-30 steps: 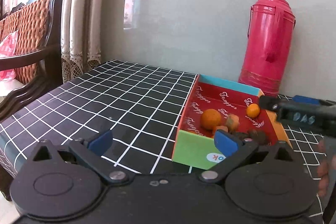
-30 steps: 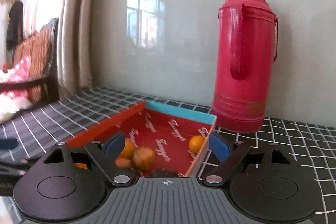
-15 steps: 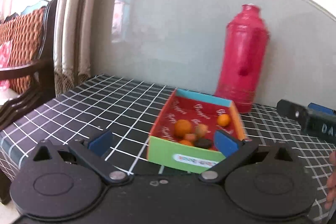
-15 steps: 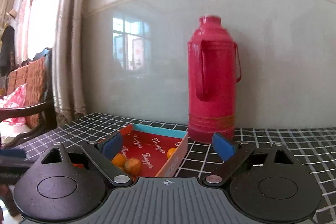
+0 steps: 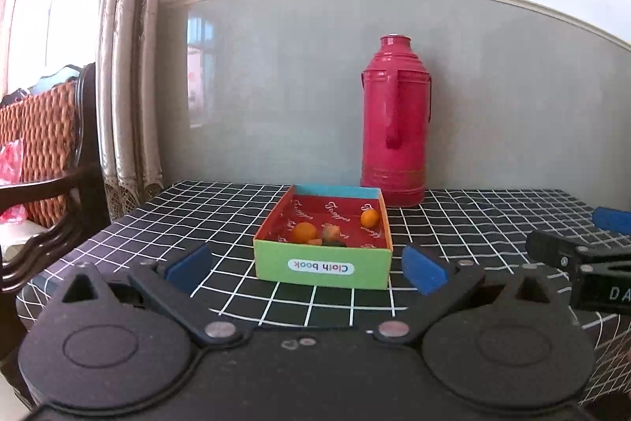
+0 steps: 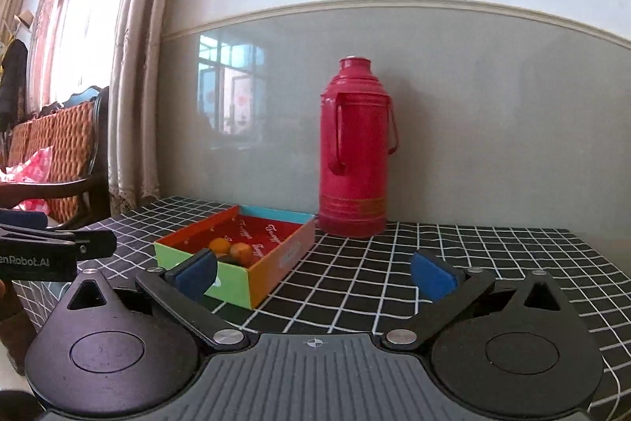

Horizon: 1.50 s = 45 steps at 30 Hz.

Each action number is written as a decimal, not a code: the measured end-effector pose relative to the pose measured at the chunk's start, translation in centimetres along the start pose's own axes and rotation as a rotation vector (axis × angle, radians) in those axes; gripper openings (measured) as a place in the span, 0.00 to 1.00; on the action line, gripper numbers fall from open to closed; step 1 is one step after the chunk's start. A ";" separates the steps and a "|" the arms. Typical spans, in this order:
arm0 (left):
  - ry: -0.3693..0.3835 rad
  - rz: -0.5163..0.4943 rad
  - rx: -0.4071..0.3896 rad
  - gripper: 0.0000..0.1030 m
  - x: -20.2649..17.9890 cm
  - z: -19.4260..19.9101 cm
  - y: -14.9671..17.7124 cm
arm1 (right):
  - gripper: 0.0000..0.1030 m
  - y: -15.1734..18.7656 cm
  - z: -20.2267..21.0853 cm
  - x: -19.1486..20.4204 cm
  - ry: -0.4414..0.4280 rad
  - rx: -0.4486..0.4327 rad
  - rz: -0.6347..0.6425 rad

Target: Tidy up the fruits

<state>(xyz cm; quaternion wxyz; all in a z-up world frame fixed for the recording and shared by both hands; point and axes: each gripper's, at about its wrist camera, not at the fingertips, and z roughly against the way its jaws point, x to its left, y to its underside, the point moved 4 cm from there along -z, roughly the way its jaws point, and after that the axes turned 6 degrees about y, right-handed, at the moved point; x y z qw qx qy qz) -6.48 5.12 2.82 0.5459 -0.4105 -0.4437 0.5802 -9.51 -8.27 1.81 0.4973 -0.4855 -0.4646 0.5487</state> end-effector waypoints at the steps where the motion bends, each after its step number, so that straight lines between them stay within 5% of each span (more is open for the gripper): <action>1: 0.002 0.009 -0.008 0.94 0.0 0.1 0.2 | 1.00 0.2 0.1 0.0 0.005 -0.003 0.008; 10: -0.027 0.048 -0.063 0.94 0.6 0.9 1.4 | 1.00 1.4 0.2 0.4 0.020 -0.023 0.036; 45: -0.023 0.010 -0.065 0.94 0.6 1.1 1.6 | 1.00 1.3 -0.1 -0.9 0.025 -0.010 0.000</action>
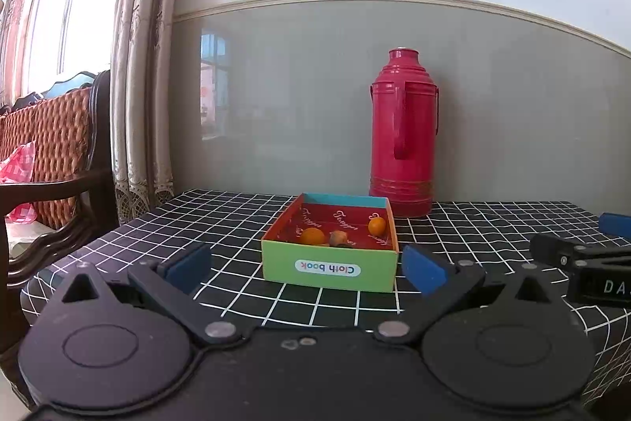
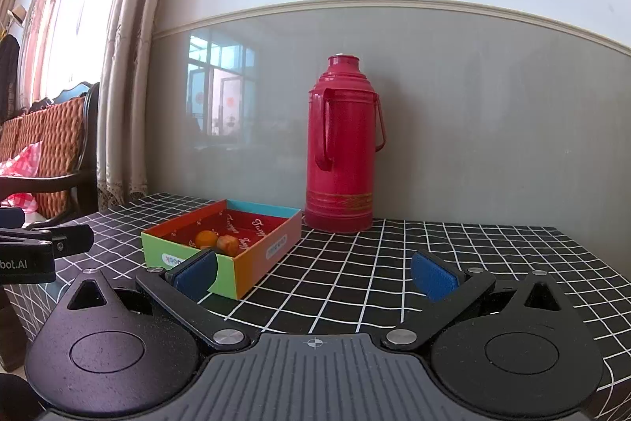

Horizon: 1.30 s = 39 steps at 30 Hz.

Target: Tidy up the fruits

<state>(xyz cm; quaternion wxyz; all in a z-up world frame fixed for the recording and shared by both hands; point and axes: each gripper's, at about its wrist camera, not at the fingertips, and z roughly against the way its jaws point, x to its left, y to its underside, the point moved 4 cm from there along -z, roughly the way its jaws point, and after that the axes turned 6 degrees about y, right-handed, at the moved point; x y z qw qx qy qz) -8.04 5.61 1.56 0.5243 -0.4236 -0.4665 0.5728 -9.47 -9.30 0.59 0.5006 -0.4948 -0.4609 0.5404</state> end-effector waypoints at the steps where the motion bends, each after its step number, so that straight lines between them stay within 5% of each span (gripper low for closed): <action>1: 0.000 0.000 0.000 0.94 0.0 0.0 0.0 | 1.00 0.0 0.0 0.0 0.000 0.000 0.000; 39: 0.013 -0.011 0.002 0.94 0.3 0.0 0.1 | 1.00 0.0 0.2 -0.2 0.005 0.004 -0.004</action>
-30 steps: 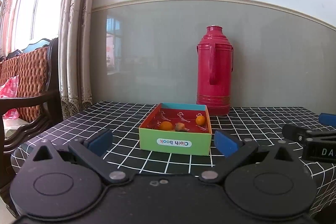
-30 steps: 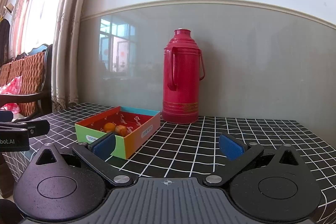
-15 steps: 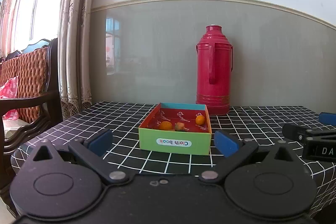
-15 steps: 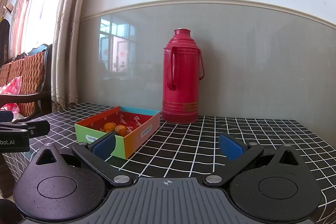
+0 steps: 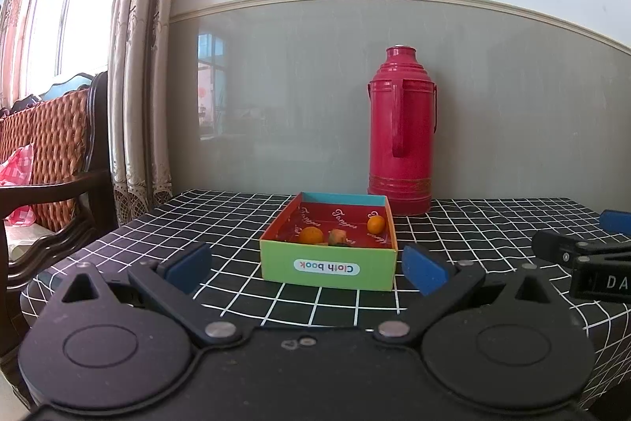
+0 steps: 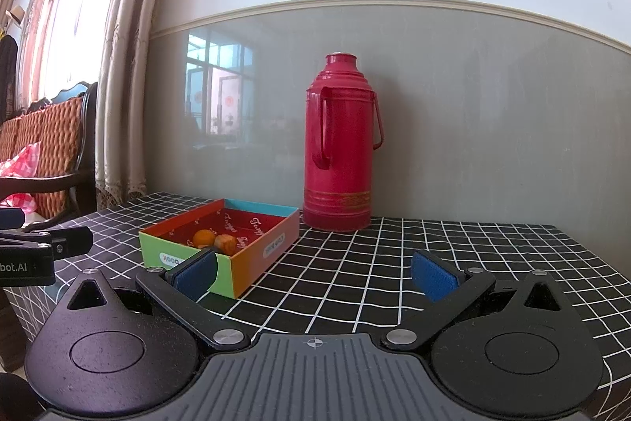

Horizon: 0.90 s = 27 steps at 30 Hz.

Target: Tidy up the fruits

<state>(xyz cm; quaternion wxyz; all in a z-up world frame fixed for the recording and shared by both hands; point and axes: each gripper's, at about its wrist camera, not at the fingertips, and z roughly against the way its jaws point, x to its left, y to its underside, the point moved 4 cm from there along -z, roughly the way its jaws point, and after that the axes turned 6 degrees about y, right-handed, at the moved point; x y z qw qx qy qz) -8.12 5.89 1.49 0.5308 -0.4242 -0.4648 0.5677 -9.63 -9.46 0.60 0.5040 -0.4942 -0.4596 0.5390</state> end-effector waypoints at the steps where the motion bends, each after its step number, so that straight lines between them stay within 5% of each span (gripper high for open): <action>1: 0.000 -0.002 0.000 0.94 0.0 0.0 0.0 | 1.00 0.0 0.0 0.0 0.000 0.000 0.000; 27: 0.019 0.026 -0.043 0.90 0.6 0.5 -0.1 | 1.00 0.0 0.0 -0.1 0.001 -0.001 0.000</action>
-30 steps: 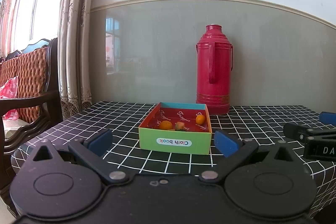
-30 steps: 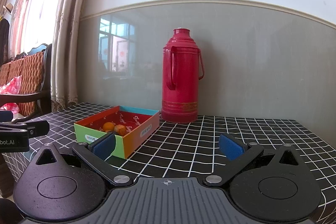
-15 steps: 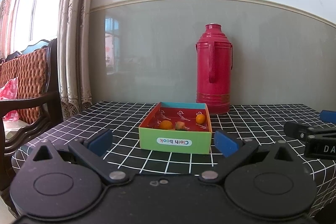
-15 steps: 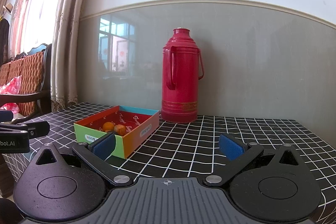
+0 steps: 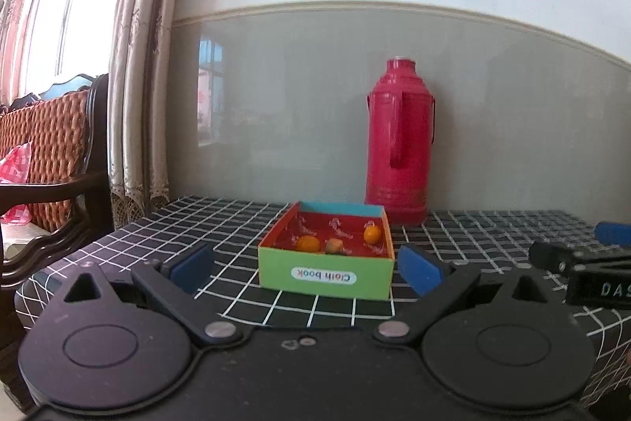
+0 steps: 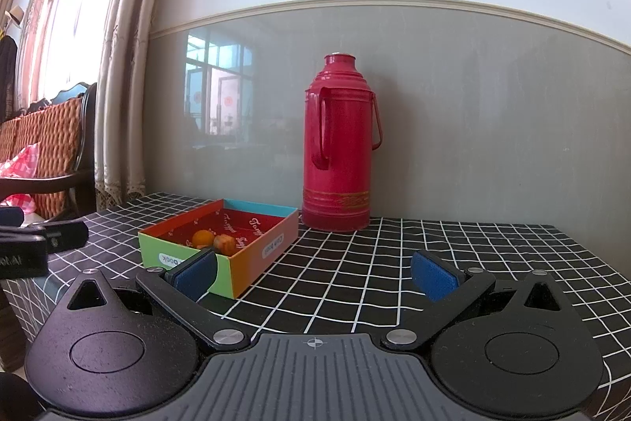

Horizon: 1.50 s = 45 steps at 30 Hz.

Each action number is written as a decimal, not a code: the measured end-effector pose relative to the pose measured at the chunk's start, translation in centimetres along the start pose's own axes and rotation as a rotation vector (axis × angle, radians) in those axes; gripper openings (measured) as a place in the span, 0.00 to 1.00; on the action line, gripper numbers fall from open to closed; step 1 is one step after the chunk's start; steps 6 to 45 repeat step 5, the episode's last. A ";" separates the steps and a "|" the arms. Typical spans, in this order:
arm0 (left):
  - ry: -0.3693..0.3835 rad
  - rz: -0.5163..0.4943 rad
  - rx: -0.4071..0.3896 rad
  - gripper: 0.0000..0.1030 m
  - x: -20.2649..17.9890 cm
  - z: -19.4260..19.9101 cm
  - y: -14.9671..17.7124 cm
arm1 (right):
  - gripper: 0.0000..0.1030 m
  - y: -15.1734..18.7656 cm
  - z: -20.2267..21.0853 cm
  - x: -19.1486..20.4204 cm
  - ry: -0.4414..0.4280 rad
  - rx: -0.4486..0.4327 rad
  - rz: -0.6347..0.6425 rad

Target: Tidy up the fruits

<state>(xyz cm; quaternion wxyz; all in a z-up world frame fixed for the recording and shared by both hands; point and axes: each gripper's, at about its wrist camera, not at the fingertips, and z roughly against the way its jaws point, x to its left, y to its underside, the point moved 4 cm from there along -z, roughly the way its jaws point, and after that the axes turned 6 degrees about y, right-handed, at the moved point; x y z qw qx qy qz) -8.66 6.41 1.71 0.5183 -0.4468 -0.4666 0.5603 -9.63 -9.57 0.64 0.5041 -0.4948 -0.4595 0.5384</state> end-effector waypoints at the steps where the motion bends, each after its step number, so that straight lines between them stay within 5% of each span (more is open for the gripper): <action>1: 0.002 -0.001 -0.007 0.90 0.0 0.1 0.0 | 1.00 0.0 0.0 0.0 -0.001 0.000 0.000; 45: 0.007 -0.022 -0.015 0.94 -0.4 0.2 -0.1 | 1.00 0.0 0.0 0.0 0.000 0.000 -0.001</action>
